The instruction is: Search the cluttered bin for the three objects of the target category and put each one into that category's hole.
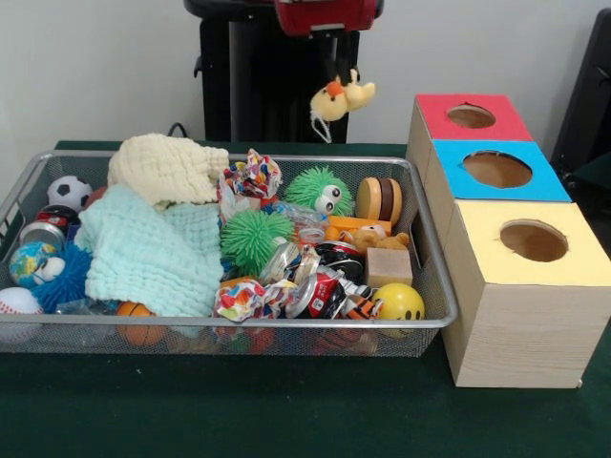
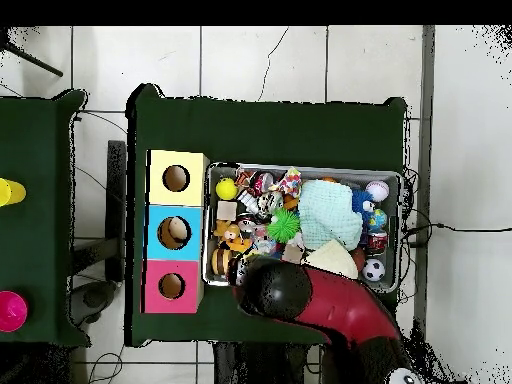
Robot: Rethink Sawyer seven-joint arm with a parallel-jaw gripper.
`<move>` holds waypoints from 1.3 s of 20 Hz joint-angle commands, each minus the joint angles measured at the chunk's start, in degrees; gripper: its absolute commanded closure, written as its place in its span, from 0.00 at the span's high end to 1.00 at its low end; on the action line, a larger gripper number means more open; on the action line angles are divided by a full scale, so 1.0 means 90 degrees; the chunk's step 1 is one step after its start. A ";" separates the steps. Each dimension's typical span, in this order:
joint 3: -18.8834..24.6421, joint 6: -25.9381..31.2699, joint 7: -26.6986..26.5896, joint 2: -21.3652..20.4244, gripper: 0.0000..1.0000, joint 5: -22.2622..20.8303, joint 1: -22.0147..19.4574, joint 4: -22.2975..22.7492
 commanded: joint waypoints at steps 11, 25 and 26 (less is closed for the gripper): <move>-0.0888 0.0113 0.2785 0.0245 0.00 0.0794 0.2060 -0.0262; -0.0720 0.2039 0.2617 -0.0003 0.00 0.1365 0.1939 -0.0312; -0.0718 0.2233 0.2549 0.0015 0.00 0.1341 0.1872 -0.0344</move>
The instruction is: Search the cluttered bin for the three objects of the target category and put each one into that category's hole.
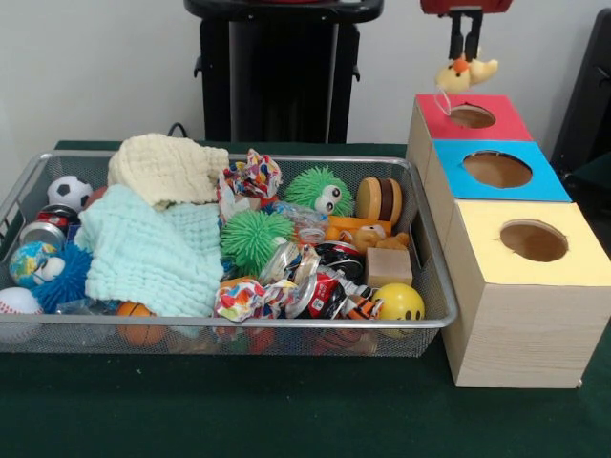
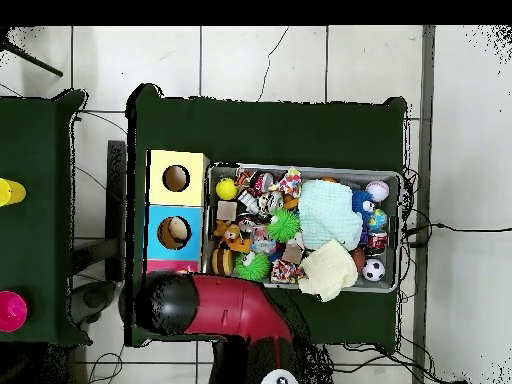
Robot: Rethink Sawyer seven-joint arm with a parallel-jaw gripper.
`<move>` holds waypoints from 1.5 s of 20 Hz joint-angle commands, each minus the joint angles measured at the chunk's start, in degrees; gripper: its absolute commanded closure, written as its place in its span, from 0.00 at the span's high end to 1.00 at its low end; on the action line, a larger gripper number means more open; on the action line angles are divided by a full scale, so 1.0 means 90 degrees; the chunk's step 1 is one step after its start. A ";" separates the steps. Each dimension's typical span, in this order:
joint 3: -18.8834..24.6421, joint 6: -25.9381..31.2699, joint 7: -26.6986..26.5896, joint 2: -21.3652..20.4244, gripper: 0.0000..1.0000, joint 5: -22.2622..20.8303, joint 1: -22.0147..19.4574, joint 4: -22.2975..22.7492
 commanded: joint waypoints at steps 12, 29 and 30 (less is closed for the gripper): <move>0.0395 0.3480 0.0768 0.0079 0.00 0.0607 -0.1119 -0.0506; 0.1072 0.1798 -0.0746 0.0902 0.00 0.3662 -0.0787 0.0815; 0.1099 0.1783 -0.0846 0.0967 0.00 0.3656 -0.0862 0.0798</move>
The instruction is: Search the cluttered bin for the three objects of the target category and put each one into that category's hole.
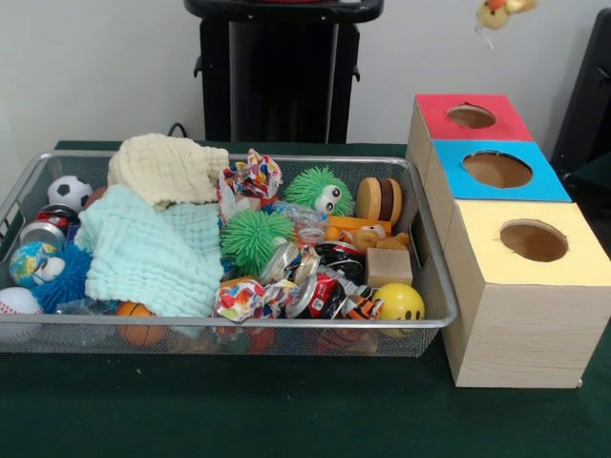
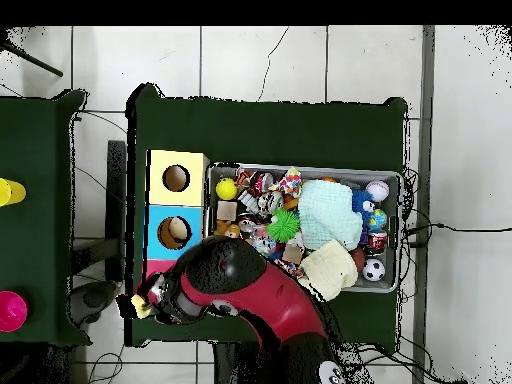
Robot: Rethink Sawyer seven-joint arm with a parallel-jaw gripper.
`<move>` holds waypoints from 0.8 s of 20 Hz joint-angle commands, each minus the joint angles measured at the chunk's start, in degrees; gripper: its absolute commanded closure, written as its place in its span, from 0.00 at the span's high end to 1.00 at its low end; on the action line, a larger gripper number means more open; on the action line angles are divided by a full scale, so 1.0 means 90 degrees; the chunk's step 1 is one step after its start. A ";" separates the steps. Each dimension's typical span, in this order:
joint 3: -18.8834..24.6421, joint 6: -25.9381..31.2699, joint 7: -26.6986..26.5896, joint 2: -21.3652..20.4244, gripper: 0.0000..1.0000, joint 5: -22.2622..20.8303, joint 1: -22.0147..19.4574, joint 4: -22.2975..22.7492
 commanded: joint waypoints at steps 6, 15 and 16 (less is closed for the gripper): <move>0.1041 -0.1180 -0.1304 0.0907 0.00 0.0591 -0.0416 0.0485; 0.1058 -0.1146 -0.1070 0.1476 0.00 -0.0645 -0.1036 -0.0048; 0.1095 -0.1079 -0.1053 0.1486 0.00 -0.0726 -0.1101 -0.0057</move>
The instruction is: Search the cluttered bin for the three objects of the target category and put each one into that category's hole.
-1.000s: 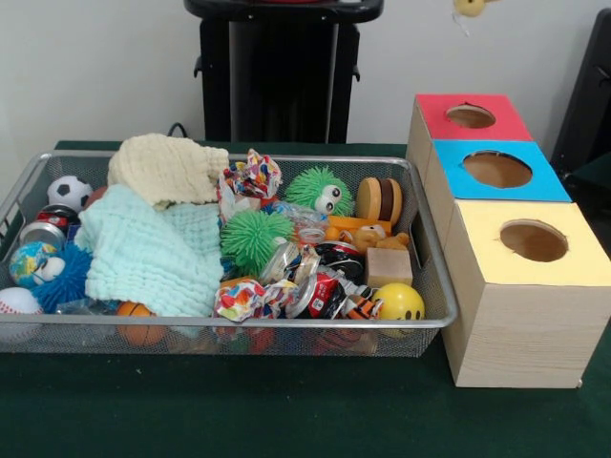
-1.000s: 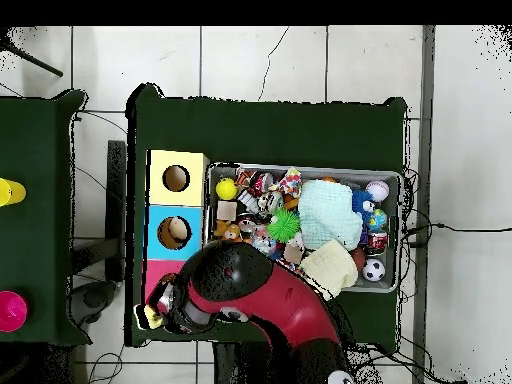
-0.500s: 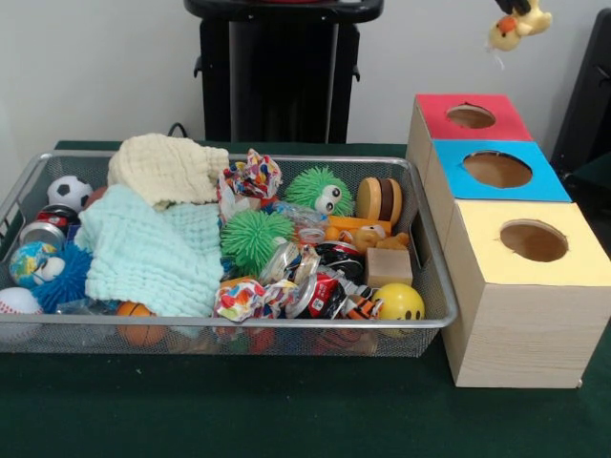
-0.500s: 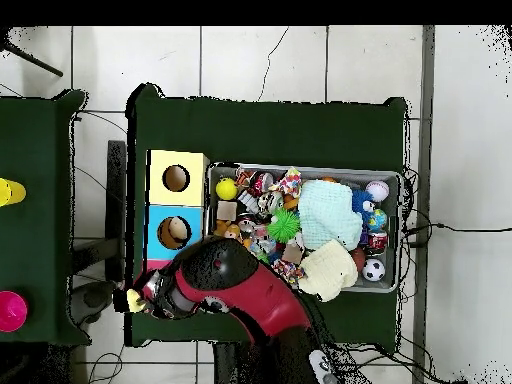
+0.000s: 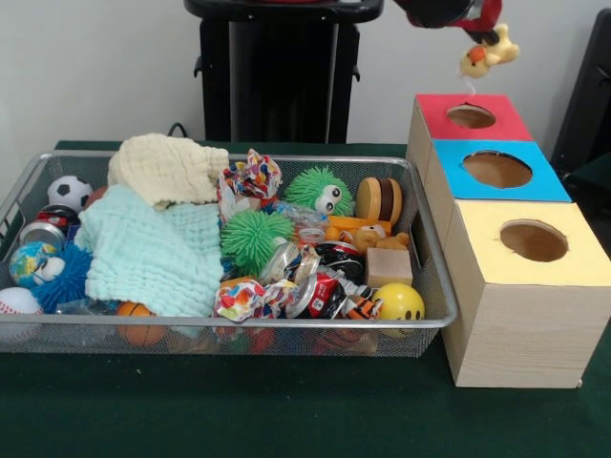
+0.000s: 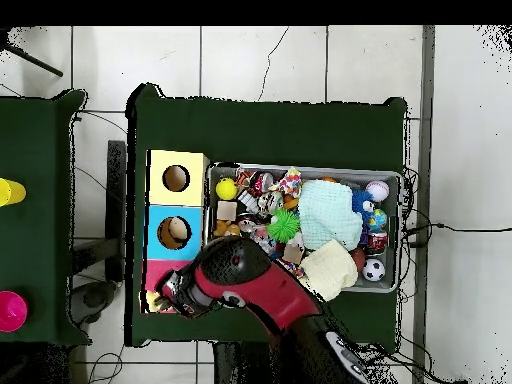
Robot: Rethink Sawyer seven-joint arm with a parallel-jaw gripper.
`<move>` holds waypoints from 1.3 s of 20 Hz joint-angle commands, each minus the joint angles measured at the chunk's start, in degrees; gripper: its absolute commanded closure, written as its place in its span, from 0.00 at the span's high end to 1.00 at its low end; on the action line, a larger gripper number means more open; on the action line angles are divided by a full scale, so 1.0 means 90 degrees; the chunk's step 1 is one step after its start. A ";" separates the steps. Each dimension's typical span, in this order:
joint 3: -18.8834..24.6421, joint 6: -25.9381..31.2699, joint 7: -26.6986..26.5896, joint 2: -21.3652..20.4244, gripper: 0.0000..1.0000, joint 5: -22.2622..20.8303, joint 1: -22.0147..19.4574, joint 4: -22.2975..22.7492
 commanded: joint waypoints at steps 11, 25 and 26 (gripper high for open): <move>0.1267 0.0203 -0.1000 0.0591 0.00 -0.1047 -0.1159 -0.0338; 0.2486 0.0098 -0.0846 0.0553 0.00 -0.0637 -0.1736 -0.0131; 0.2580 0.0081 -0.0830 0.0518 0.00 -0.0595 -0.1777 -0.0096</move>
